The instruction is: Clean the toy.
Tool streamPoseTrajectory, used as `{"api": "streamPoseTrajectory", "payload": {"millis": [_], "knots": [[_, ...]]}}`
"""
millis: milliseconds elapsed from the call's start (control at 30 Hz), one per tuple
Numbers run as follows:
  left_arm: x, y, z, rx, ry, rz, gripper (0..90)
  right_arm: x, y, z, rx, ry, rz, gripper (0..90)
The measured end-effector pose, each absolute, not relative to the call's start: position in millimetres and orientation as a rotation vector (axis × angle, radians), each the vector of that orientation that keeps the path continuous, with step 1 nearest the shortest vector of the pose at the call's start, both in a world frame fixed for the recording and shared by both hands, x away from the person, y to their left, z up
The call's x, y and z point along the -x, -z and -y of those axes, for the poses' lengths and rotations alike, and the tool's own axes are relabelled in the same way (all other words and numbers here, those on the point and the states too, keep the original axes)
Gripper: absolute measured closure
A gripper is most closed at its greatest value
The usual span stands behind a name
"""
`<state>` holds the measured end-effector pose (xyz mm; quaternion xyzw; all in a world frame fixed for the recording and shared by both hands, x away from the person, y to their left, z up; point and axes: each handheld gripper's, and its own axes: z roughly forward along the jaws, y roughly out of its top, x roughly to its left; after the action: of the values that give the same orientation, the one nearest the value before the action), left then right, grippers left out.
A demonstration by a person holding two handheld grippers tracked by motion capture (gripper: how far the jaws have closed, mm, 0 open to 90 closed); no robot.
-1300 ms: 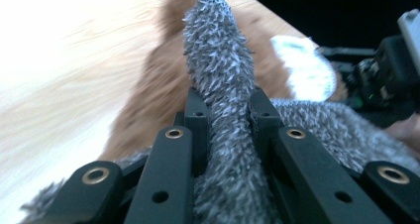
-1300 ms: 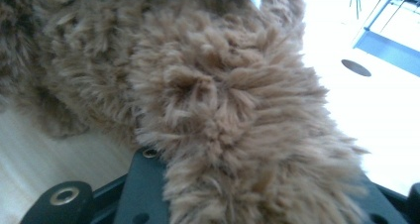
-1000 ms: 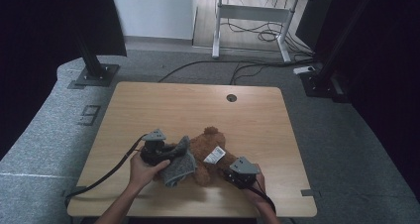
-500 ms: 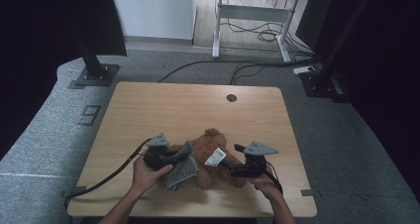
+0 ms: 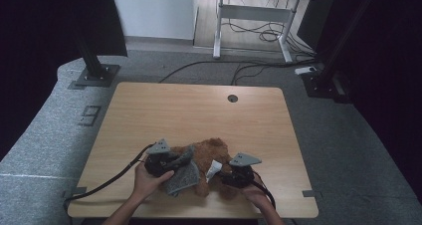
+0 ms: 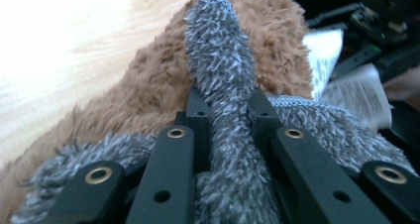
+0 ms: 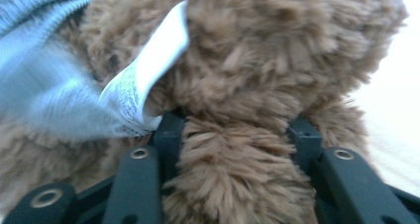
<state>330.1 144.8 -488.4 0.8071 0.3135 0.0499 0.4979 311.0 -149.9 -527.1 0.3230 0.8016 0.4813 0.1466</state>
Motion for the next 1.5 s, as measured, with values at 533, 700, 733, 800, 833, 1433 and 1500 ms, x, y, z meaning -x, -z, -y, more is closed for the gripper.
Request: {"api": "streamPoseTrajectory", "payload": {"millis": [533,700,733,800,833,1433,1500], "knots": [[-377.1,486.9,-126.1,-1.948,-0.111,-0.734,76.7,-337.1,532.1,159.2,-0.952,-1.303,-2.064,59.0],[-358.4,477.0,-135.2,-1.953,-0.027,-0.752,76.2,-315.2,534.7,158.6,-0.865,-1.316,-2.118,58.4],[-355.4,472.1,-133.1,-1.951,-0.025,-0.752,76.0,-310.2,536.5,157.2,-0.859,-1.306,-2.127,58.4],[-351.2,461.7,-124.3,-1.953,-0.025,-0.727,75.8,-306.1,539.6,154.3,-0.858,-1.286,-2.149,58.4],[-349.4,456.3,-116.0,-1.957,-0.025,-0.709,75.7,-305.0,541.6,152.0,-0.859,-1.271,-2.158,58.4],[-351.0,473.1,-137.8,-1.921,-0.153,-0.806,76.8,-304.4,546.0,149.1,-0.896,-1.232,-2.122,59.4],[-351.6,473.0,-157.9,-1.889,-0.166,-0.839,76.8,-302.7,545.6,148.0,-0.874,-1.224,-2.123,59.5]]}}
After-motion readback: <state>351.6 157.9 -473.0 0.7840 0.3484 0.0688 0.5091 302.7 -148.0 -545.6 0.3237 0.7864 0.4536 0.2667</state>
